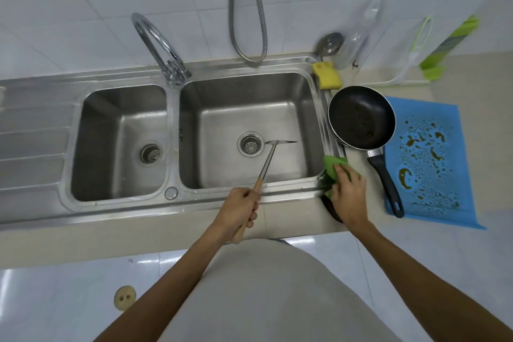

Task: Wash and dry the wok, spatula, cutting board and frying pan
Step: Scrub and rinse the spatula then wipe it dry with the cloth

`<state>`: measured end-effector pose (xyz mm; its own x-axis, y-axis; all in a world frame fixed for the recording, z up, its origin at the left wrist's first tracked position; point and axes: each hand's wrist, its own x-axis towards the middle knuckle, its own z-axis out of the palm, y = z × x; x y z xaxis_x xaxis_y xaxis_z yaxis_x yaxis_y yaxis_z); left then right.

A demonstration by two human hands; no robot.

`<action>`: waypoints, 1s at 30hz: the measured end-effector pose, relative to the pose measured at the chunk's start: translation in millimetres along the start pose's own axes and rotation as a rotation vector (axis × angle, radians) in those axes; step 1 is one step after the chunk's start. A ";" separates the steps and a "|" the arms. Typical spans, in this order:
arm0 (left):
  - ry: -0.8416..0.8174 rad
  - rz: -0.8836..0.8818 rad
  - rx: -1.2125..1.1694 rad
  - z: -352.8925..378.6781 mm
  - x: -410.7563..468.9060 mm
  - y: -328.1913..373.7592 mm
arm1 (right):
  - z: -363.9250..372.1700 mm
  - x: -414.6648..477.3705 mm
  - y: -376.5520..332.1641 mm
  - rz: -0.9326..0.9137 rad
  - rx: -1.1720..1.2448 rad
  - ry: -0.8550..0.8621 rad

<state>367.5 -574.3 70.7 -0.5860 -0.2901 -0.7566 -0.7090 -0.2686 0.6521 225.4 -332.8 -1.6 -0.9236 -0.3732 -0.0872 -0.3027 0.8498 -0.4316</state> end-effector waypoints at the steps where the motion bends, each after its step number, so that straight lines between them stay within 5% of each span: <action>1: -0.021 0.010 0.002 -1.9 -1.2 1.5 | -2.6 6.9 -12.2 0.012 0.099 0.028; 7: -0.110 -0.046 -0.053 -8.1 -7.1 9.1 | -15.0 57.5 -101.5 -0.110 0.405 0.093; 14: -0.099 -0.019 -0.012 -18.3 3.3 22.0 | 9.2 84.8 -139.6 -0.466 0.051 -0.216; 21: 0.063 0.026 0.046 -32.7 18.9 16.6 | 18.5 37.1 -145.7 -0.874 0.140 -0.341; 26: 0.068 0.036 0.051 -30.4 15.6 20.5 | 7.7 101.8 -151.5 -0.552 0.043 -0.245; 30: 0.140 0.148 0.109 -43.9 21.9 37.6 | 9.9 60.1 -164.6 -0.837 0.122 -0.289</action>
<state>345.3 -631.0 80.9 -0.6323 -0.4455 -0.6339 -0.6619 -0.1146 0.7408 222.0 -498.8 55.3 -0.3107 -0.9468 0.0833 -0.8087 0.2173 -0.5467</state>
